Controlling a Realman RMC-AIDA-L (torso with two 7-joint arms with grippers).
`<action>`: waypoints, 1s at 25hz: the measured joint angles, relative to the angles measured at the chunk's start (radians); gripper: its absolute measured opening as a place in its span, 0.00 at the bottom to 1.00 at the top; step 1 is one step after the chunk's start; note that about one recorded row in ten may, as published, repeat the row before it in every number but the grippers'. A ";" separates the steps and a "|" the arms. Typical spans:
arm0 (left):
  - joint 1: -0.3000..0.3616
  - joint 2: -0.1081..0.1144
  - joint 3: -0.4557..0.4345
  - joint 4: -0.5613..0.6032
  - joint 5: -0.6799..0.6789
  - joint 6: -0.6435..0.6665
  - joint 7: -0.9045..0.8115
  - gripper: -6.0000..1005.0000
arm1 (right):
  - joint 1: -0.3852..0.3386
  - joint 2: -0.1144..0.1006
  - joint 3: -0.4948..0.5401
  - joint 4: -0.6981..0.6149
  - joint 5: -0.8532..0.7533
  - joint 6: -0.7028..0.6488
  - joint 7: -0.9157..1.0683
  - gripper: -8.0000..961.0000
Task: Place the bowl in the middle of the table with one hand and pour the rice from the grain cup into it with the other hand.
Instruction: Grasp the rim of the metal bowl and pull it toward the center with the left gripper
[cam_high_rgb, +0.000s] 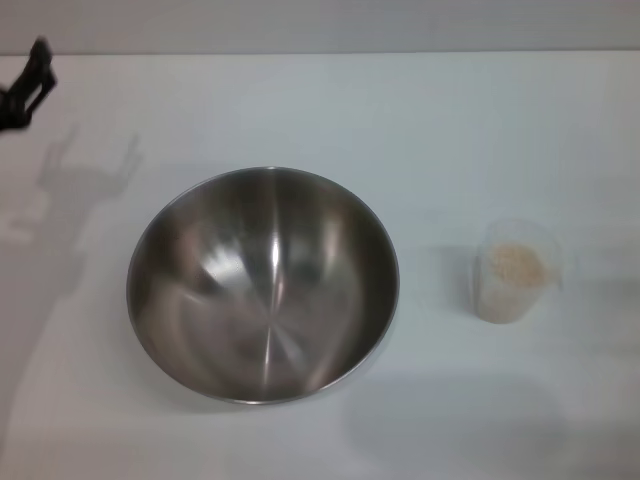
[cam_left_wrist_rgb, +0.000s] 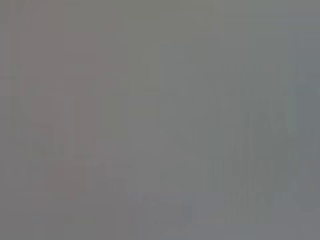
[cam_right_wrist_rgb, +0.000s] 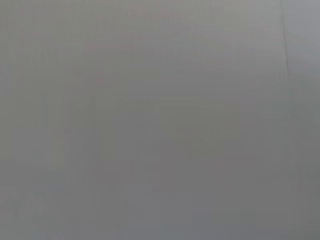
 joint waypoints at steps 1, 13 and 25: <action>0.033 0.009 -0.075 -0.143 0.092 -0.181 -0.006 0.86 | -0.001 0.000 0.000 0.000 0.000 -0.001 0.000 0.87; 0.019 -0.061 -0.313 -0.704 0.209 -1.150 0.123 0.86 | 0.005 0.001 0.000 0.012 0.000 0.007 0.000 0.87; -0.135 -0.188 -0.736 -0.813 -0.178 -1.833 0.542 0.86 | 0.006 0.002 0.000 0.012 0.002 0.018 0.000 0.87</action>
